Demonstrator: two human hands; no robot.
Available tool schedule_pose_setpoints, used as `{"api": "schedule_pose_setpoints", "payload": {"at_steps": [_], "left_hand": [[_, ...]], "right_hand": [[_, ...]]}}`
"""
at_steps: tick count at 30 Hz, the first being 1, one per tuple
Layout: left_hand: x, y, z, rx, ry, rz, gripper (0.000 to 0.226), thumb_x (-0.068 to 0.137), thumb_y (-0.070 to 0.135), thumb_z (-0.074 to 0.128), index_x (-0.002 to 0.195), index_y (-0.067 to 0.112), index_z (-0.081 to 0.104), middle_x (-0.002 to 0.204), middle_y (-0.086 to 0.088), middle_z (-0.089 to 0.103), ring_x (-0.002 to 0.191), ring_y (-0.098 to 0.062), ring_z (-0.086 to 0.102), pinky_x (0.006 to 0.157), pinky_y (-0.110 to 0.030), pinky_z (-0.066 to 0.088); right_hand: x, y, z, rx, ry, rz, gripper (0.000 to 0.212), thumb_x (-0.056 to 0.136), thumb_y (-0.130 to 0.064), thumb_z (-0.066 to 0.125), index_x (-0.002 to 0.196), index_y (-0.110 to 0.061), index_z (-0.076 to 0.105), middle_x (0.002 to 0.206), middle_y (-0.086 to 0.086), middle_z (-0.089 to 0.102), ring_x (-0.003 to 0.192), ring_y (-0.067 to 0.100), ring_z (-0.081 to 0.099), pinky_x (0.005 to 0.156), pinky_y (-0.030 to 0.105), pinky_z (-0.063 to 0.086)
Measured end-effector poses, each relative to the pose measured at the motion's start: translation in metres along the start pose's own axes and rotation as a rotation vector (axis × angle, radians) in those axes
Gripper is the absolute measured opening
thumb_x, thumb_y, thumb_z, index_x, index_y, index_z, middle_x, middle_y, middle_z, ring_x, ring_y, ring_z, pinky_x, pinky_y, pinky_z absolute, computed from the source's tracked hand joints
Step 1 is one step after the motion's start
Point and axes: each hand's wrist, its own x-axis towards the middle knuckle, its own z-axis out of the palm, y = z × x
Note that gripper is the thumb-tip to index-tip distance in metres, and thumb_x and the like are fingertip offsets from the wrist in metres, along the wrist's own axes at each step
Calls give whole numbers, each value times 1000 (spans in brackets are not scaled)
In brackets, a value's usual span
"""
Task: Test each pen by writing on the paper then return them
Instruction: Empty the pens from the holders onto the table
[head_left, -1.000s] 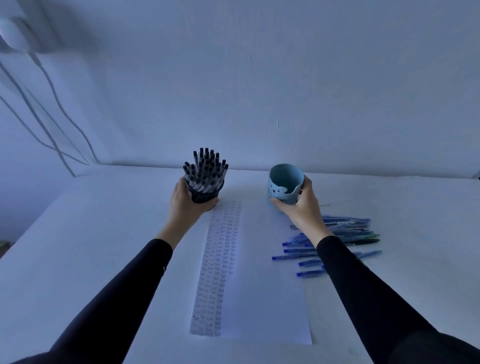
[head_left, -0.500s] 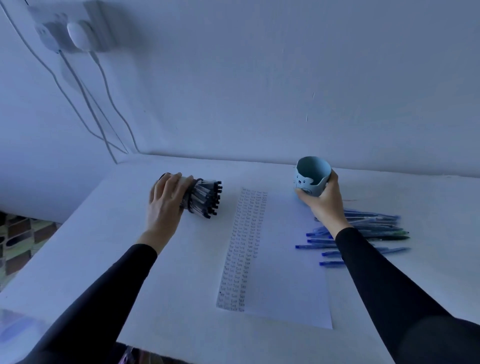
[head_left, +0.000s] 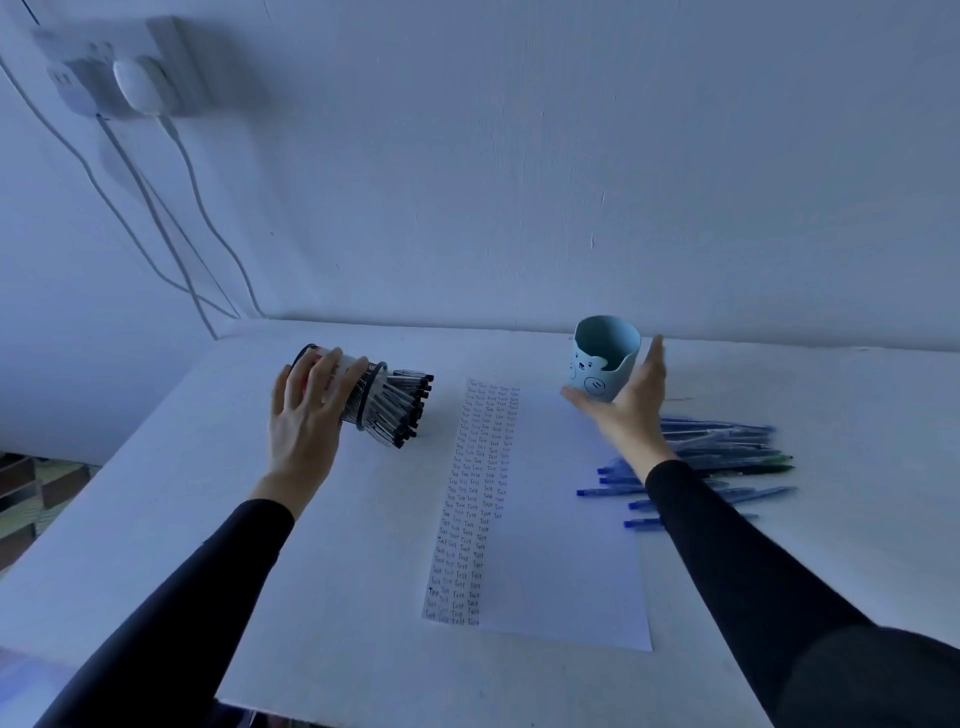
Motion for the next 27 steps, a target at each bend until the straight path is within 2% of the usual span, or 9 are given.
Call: {"api": "schedule_pose_setpoints", "payload": {"at_steps": [1, 2, 3, 6, 8, 10, 14, 19, 27], "left_hand": [[0, -1, 1, 1, 4, -4, 73, 75, -4, 75, 139, 20, 50, 137, -13, 49, 133, -38, 39, 113, -51, 27], [-1, -1, 2, 2, 8, -10, 72, 75, -3, 75, 139, 20, 50, 137, -13, 49, 132, -38, 40, 113, -51, 28], [-1, -2, 2, 3, 8, -14, 72, 75, -2, 75, 139, 19, 50, 137, -13, 49, 132, -38, 40, 112, -52, 29], [-3, -3, 3, 5, -10, -21, 74, 73, -2, 76, 140, 18, 50, 137, -14, 49, 131, -38, 41, 112, -51, 28], [-3, -4, 3, 4, -16, -26, 75, 73, -2, 77, 140, 18, 50, 137, -14, 49, 131, -38, 41, 112, -50, 28], [-3, -5, 3, 9, -6, -27, 74, 73, -2, 76, 140, 18, 50, 136, -14, 50, 131, -38, 41, 113, -50, 26], [-1, -7, 2, 12, 15, 4, 72, 74, -2, 76, 139, 17, 51, 136, -14, 50, 131, -37, 41, 115, -48, 23], [6, -11, -1, 23, 40, 54, 71, 76, -4, 74, 139, 17, 51, 136, -15, 50, 132, -38, 40, 116, -52, 23], [8, -21, -5, 59, 38, 96, 68, 80, -6, 70, 140, 17, 50, 137, -15, 50, 134, -38, 39, 117, -55, 20]], "right_hand": [[-9, 1, 5, -115, 60, -49, 125, 71, -42, 86, 155, -11, 0, 163, 14, 2, 151, 24, 1, 122, 38, 6], [-22, -1, 10, -229, 127, -148, 122, 76, -48, 80, 155, -8, -3, 163, 16, -6, 151, 24, -6, 121, 37, -1], [-34, -2, 15, -321, 168, -268, 109, 85, -50, 70, 155, -5, -1, 163, 18, -5, 151, 26, -5, 121, 36, -3], [-65, 3, 31, -556, 88, -519, 63, 103, -38, 35, 154, -2, 20, 161, 17, 20, 149, 31, 20, 123, 41, 4], [-78, 15, 35, -732, -34, -534, 60, 105, -39, 18, 149, -3, 36, 156, 14, 35, 144, 31, 35, 121, 45, 10], [-87, 26, 33, -857, -136, -504, 66, 104, -43, 10, 145, -5, 43, 152, 11, 42, 141, 29, 40, 119, 46, 9], [-94, 35, 29, -960, -185, -454, 69, 103, -47, 9, 140, -6, 51, 148, 10, 48, 138, 29, 44, 117, 46, 7], [-95, 31, 30, -976, -127, -453, 59, 99, -40, 27, 134, -5, 58, 142, 10, 54, 135, 30, 47, 114, 49, 15], [-94, 32, 30, -961, -116, -425, 54, 99, -33, 27, 134, -7, 58, 142, 8, 54, 135, 29, 48, 114, 48, 17]]}}
